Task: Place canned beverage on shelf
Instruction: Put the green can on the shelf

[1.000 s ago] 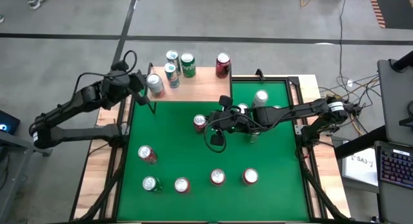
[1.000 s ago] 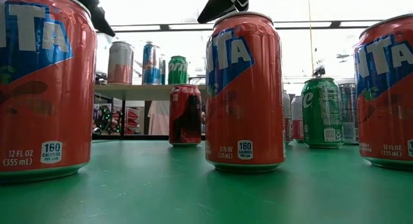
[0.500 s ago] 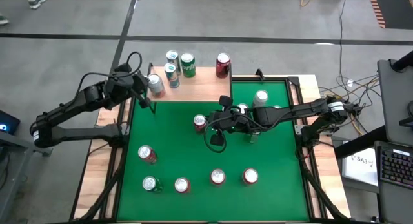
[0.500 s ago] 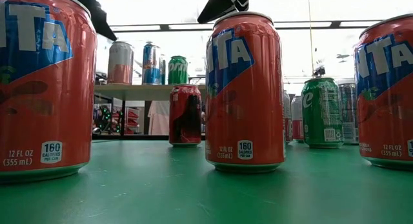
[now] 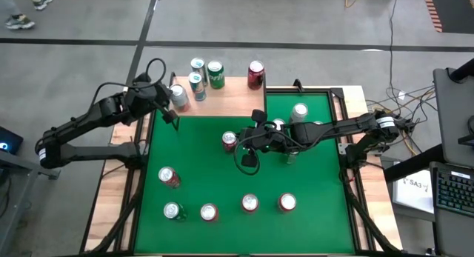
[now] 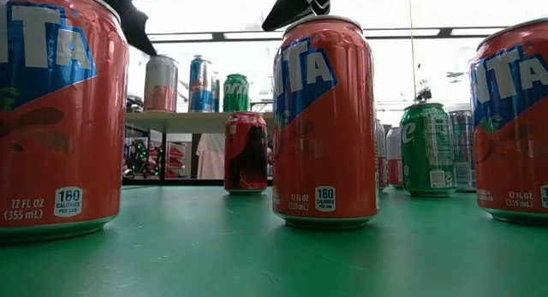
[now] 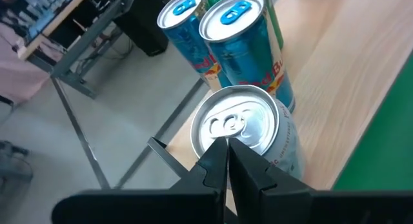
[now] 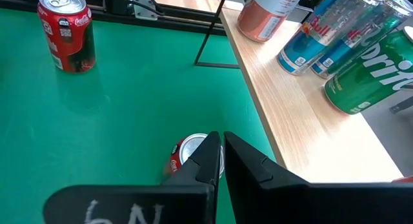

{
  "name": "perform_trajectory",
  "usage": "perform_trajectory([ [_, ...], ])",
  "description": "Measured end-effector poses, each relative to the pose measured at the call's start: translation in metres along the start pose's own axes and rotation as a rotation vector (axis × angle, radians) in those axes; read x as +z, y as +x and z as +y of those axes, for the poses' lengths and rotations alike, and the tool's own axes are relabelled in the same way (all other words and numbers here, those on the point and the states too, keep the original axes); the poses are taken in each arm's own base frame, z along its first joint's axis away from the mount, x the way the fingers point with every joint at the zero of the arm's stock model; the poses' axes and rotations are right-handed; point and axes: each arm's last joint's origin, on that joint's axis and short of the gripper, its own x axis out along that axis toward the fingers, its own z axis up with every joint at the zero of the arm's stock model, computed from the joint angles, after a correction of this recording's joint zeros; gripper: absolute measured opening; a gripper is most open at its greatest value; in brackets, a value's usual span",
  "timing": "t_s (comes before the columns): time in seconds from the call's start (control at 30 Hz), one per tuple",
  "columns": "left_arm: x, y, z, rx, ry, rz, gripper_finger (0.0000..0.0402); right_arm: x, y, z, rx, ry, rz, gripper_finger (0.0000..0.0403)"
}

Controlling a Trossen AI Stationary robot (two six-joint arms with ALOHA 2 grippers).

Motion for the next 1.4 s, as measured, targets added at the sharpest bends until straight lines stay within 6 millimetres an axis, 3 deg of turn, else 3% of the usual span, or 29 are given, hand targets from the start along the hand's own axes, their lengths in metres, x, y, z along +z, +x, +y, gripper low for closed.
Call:
perform_trajectory([
  [1.03, -0.003, -0.014, 0.004, -0.088, -0.266, -0.050, 0.0000, 0.000, 0.000, 0.000, 0.000, -0.003, 0.000, 0.0012],
  [1.4, -0.001, -0.035, 0.004, -0.176, -0.336, -0.214, 0.0000, 0.000, 0.000, 0.000, 0.000, 0.024, 0.000, 0.0012],
])
